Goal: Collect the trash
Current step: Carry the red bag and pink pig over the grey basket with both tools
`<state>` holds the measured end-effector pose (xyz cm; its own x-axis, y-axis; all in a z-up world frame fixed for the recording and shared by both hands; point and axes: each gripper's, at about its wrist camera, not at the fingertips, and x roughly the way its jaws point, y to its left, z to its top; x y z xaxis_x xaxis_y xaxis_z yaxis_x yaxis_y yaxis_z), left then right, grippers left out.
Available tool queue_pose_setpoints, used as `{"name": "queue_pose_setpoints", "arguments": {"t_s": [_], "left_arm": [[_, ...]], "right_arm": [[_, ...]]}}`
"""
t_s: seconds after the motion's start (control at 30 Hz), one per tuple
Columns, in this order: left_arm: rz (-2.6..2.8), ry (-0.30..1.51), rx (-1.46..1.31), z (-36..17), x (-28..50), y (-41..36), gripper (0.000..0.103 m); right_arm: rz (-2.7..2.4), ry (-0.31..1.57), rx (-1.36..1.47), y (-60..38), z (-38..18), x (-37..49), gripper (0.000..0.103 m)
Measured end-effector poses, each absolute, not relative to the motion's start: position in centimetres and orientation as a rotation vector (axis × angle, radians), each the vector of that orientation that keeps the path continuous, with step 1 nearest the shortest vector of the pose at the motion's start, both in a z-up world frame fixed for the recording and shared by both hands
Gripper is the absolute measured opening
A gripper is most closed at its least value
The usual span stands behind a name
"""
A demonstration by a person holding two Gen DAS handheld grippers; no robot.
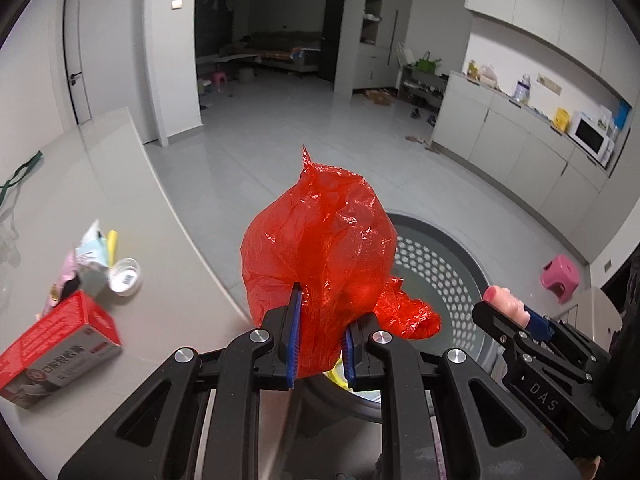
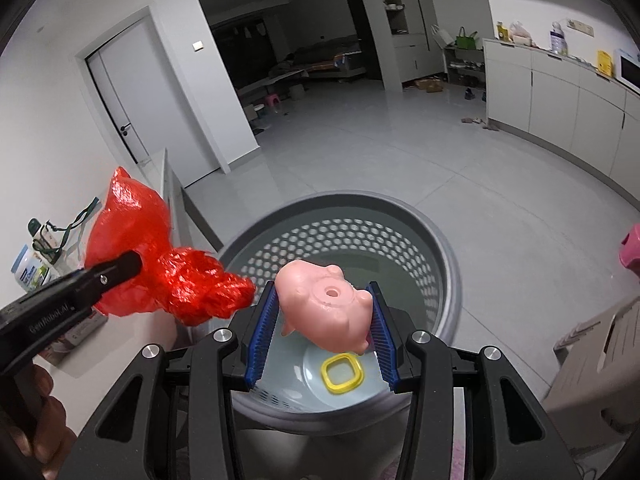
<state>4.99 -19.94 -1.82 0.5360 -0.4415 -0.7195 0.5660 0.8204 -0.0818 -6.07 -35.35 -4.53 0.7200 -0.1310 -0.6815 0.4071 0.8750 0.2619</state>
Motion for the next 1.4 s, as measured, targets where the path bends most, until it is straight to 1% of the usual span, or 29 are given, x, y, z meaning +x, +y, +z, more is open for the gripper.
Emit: {"name": "queue_pose_setpoints", "arguments": {"t_s": [0.37, 1.17, 1.23, 1.33, 1.4], "left_arm": [[-0.610, 0.849, 0.216, -3.8, 5.0, -22.1, 0.017], [-0.595, 0.891, 0.242, -3.9, 6.0, -23.4, 0.017], [-0.590, 0.892, 0.242, -4.1, 6.0, -23.5, 0.020], [-0.588, 0.891, 0.242, -4.2, 6.1, -23.6, 0.020], [-0.586, 0.894, 0.244, -4.1, 6.0, -23.7, 0.025]], "right_arm": [[-0.313, 0.746, 0.425, -36.4, -5.7, -5.2, 0.043], [-0.316, 0.796, 0.432, -36.2, -6.5, -3.8, 0.043], [-0.319, 0.795, 0.432, -36.2, -6.6, -3.8, 0.043], [-0.322, 0.799, 0.430, -36.2, -6.6, -3.7, 0.043], [-0.323, 0.801, 0.430, -36.2, -6.6, -3.7, 0.043]]}}
